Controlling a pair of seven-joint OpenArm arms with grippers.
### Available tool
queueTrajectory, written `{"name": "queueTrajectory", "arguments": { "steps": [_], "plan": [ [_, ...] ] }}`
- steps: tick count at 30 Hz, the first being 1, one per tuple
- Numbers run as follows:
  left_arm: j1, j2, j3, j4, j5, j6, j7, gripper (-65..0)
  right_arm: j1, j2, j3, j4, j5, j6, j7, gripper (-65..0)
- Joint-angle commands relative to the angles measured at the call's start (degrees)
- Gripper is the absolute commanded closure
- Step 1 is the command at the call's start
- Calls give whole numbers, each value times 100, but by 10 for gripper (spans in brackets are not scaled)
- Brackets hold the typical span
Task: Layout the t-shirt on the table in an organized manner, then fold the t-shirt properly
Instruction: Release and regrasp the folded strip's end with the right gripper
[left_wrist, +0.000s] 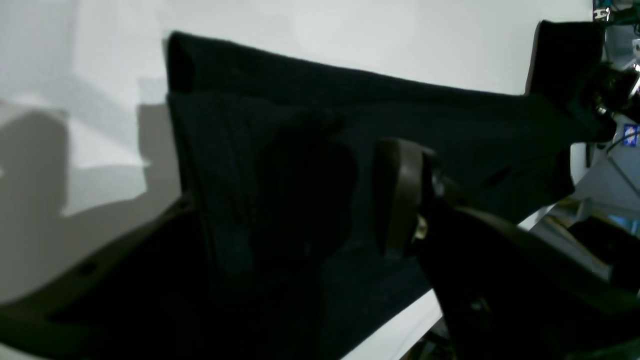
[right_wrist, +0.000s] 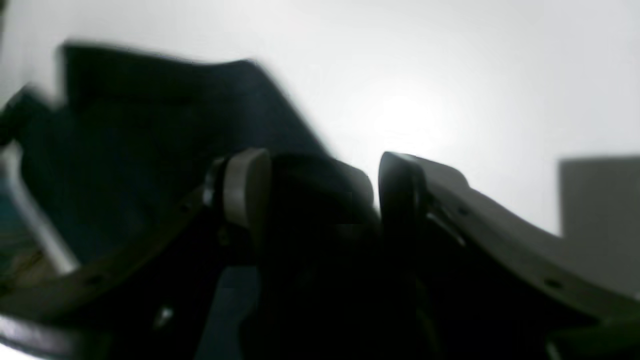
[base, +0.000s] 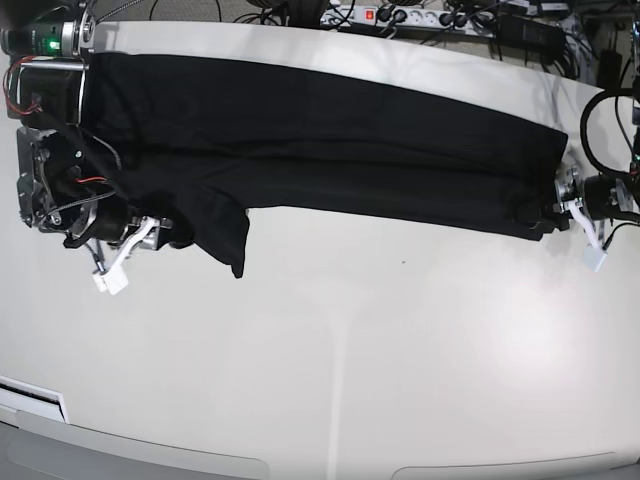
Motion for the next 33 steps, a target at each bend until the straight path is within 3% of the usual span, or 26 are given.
{"name": "queueTrajectory", "arguments": {
  "steps": [1,4,7,9,11,12,16,23,33],
  "plan": [
    [-15,-74,11,-9,179,123,129,-360,68,68,-50,42,164,30,-179,-357],
    [-13,-74,11,-9,151,123,129,-360,127,68,-184,46,629,30,-570,-357],
    [-13,-74,11,-9,151,123,129,-360,127,66,-212,46,817,30,-579,-349],
    [-15,-74,11,-9,146,123,98,-360,129,68,-212,46,817,30,-463,-241],
    [-15,-72,11,-9,149,123,-26,-360,170,70,-205,48,817,30,-389,-37],
    [-15,-70,11,-9,149,123,-76,-360,216,70,-195,61,815,30,-426,0],
    [-13,-11,11,-9,157,123,-166,-360,328,81,-195,555,1071,30,-960,0],
    [-15,85,11,-9,236,123,-170,-360,-240,83,-195,2542,2765,30,-2756,0],
    [-15,144,11,-9,236,123,-168,-360,-1847,87,-195,4474,2804,30,-2880,0]
  ]
}}
